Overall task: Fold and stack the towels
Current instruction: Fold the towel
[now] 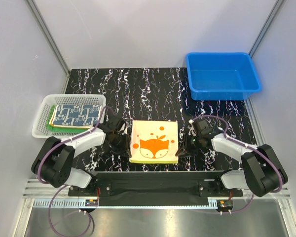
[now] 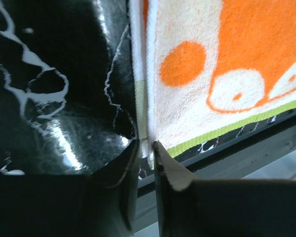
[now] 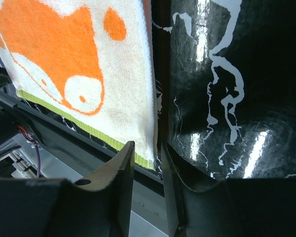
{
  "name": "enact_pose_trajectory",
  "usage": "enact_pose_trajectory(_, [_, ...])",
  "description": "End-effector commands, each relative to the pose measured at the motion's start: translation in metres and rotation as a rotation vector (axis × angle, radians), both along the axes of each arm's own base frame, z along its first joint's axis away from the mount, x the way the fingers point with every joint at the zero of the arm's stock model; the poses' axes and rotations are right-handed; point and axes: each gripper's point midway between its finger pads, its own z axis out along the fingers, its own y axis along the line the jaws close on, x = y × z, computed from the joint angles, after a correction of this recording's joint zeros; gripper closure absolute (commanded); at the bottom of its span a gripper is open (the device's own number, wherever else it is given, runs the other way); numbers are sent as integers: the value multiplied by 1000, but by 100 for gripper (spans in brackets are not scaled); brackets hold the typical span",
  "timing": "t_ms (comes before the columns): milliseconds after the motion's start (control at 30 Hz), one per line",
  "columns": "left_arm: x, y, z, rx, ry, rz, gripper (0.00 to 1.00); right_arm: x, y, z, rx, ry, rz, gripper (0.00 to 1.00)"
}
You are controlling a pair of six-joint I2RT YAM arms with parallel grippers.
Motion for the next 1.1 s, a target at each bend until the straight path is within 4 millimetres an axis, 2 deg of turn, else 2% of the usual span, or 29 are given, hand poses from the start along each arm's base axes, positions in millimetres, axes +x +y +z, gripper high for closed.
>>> enact_pose_trajectory(0, [32, 3, 19, 73, -101, -5, 75, 13, 1, 21, -10, -77, -9, 65])
enact_pose_trajectory(33, [35, 8, 20, 115, -95, -17, 68, 18, 2, 27, -10, -96, -12, 65])
enact_pose_trajectory(67, [45, 14, 23, 165, -120, -10, 68, 20, 2, 30, -10, -105, -11, 64])
enact_pose_trajectory(100, [63, 11, 37, 174, -167, -15, 67, 22, 2, 31, -16, -105, -11, 66])
enact_pose_trajectory(167, [74, 12, 37, 202, -165, -15, 67, 30, 7, 37, -5, -125, -9, 69])
enact_pose_trajectory(233, [93, -7, 40, 121, -205, -46, 68, 35, 12, 37, 16, -127, -3, 72])
enact_pose_trajectory(267, [93, -22, 43, 39, -194, -74, 69, 36, 14, 37, 23, -124, -1, 73])
enact_pose_trajectory(300, [98, -26, 33, 26, -176, -84, 69, 37, 15, 34, 30, -114, -5, 73])
enact_pose_trajectory(367, [116, -37, 33, -10, -202, -101, 71, 36, 19, 32, 54, -116, 3, 73])
enact_pose_trajectory(400, [121, -36, 20, 11, -180, -116, 72, 35, 20, 29, 63, -109, -1, 74])
enact_pose_trajectory(433, [136, -39, 23, 12, -211, -112, 73, 31, 20, 24, 68, -98, 0, 75])
enact_pose_trajectory(500, [152, -33, 11, 28, -205, -97, 76, 31, 22, 20, 82, -103, -6, 75])
enact_pose_trajectory(633, [181, -30, 11, 10, -228, -68, 76, 24, 18, 3, 64, -80, -22, 75])
enact_pose_trajectory(667, [190, -31, 16, 7, -243, -61, 76, 25, 17, 1, 63, -84, -27, 74])
enact_pose_trajectory(733, [193, -27, 14, 20, -221, -62, 76, 25, 17, 1, 55, -85, -24, 74])
enact_pose_trajectory(867, [200, -32, 40, -6, -270, -103, 71, 39, 14, 19, 3, -136, 26, 71])
enact_pose_trajectory(900, [206, -32, 55, -10, -317, -136, 69, 54, 19, 36, 3, -187, 41, 68])
enact_pose_trajectory(967, [216, -30, 66, 13, -365, -168, 62, 62, 16, 43, -35, -216, 116, 65])
enact_pose_trajectory(1000, [225, -30, 73, 25, -400, -211, 62, 80, 22, 62, -24, -269, 133, 63])
enact_pose_trajectory(1067, [235, -27, 74, 49, -422, -249, 60, 92, 19, 63, -35, -282, 197, 62])
